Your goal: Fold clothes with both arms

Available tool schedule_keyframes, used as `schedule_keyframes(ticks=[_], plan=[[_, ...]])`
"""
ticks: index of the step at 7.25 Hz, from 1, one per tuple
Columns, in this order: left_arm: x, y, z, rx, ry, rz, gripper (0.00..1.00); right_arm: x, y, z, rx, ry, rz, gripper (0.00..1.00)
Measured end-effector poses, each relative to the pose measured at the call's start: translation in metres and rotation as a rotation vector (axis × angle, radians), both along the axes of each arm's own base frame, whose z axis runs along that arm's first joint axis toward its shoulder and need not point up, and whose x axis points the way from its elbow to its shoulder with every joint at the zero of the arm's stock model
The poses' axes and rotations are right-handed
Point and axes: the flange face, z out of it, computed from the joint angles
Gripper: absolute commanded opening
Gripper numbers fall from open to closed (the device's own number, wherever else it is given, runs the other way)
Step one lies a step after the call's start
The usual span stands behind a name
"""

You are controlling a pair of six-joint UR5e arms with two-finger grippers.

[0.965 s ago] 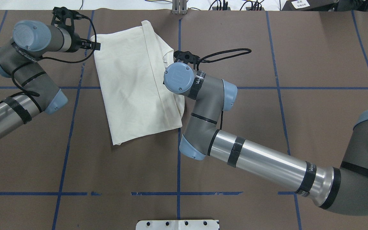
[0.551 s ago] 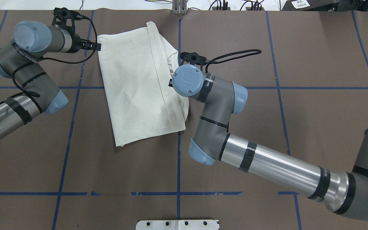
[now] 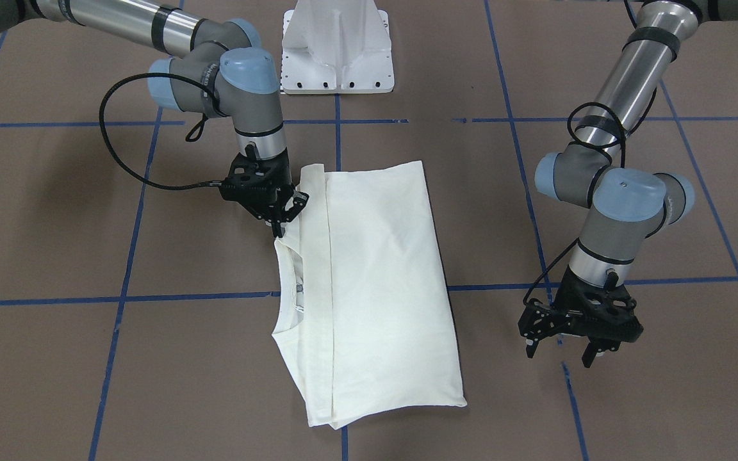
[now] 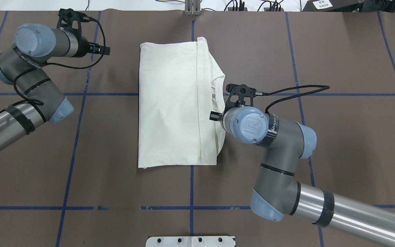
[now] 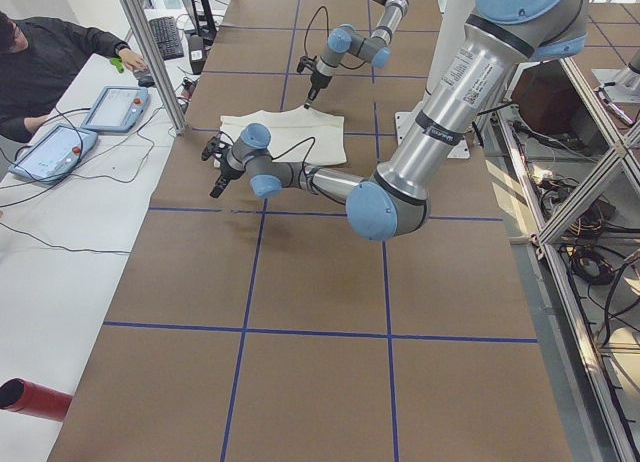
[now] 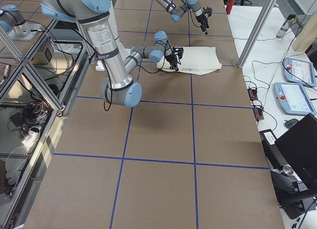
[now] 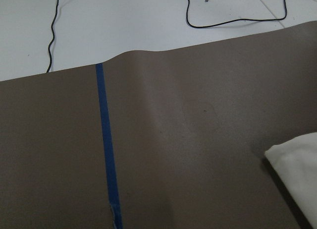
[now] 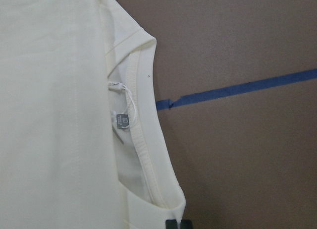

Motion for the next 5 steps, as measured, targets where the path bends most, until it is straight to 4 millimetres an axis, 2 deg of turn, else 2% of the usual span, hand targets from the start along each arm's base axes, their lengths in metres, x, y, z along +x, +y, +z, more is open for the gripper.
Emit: schedule_keyframes(ticks=[1, 2, 3, 5], plan=[[0.001, 0.002, -0.002, 0.004, 0.003, 0.003, 1.0, 0.009, 0.011, 0.008, 0.005, 0.003, -0.004, 0.0], [0.002, 0.006, -0.003, 0.007, 0.006, 0.008, 1.0, 0.013, 0.016, 0.011, 0.009, 0.004, -0.007, 0.99], [0.002, 0.01, -0.005, 0.007, 0.015, 0.022, 1.0, 0.015, 0.02, 0.009, 0.015, 0.0, -0.015, 1.0], [-0.002, 0.025, -0.005, -0.002, 0.04, 0.073, 1.0, 0.016, 0.028, -0.009, 0.036, -0.012, -0.04, 1.0]])
